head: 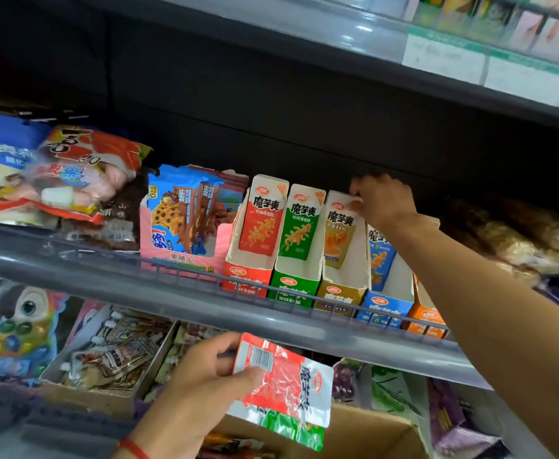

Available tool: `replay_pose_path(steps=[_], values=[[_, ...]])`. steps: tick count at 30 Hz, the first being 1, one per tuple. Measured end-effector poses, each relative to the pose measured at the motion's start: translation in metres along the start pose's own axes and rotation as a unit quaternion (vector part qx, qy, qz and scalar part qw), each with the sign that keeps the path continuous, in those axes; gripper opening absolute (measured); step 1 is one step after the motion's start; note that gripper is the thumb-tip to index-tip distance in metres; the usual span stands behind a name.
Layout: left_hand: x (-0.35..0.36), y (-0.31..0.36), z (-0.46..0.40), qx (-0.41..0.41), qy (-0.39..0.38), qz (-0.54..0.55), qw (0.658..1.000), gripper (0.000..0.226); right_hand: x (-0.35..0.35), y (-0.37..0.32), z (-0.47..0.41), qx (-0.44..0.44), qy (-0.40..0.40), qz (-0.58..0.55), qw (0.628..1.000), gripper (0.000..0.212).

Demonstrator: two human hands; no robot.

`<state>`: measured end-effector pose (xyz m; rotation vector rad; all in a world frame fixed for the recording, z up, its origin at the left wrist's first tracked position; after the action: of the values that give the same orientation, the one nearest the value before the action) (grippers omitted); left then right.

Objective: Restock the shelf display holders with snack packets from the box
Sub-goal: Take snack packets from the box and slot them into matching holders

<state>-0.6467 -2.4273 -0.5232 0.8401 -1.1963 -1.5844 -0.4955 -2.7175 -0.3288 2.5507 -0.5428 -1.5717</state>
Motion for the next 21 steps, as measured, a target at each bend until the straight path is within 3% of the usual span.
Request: replay_pose_path(steps=[2,5,7,9,13,17,21], values=[[-0.002,-0.001,-0.001,0.004,0.011,0.013,1.0,0.033,-0.014,-0.009,0.016,-0.012,0.046,-0.031,0.998,0.032],[-0.004,-0.002,0.0,0.014,0.025,0.029,0.999,0.03,-0.041,-0.038,0.074,-0.096,0.115,-0.213,0.965,0.021],[-0.005,-0.002,0.002,0.02,0.034,0.043,0.998,0.028,-0.048,-0.068,0.137,-0.211,0.073,-0.29,0.93,0.025],[-0.007,-0.002,0.004,0.028,0.041,0.058,0.997,0.028,-0.04,-0.087,0.196,-0.27,0.007,-0.282,0.921,0.039],[-0.01,-0.003,0.011,0.03,0.059,0.109,0.992,0.026,-0.001,-0.068,0.246,-0.187,-0.097,-0.301,0.93,0.066],[-0.007,-0.006,0.019,0.026,0.059,0.128,0.99,0.032,0.007,-0.052,0.256,-0.046,-0.135,-0.517,0.844,0.049],[-0.013,-0.018,0.018,0.006,0.081,0.131,0.988,0.041,-0.006,-0.054,0.267,-0.088,-0.166,-0.567,0.802,0.047]])
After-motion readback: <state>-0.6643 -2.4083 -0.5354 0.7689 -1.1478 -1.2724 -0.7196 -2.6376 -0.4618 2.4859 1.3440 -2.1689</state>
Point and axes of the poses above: each hand's wrist, its own z-axis away from the middle knuckle, its own x-axis out of the palm, y = z × x, the point moved 7 cm from there along -z, towards the middle knuckle, and after that the axes turned 5 degrees about y, right-handed, at the moved point
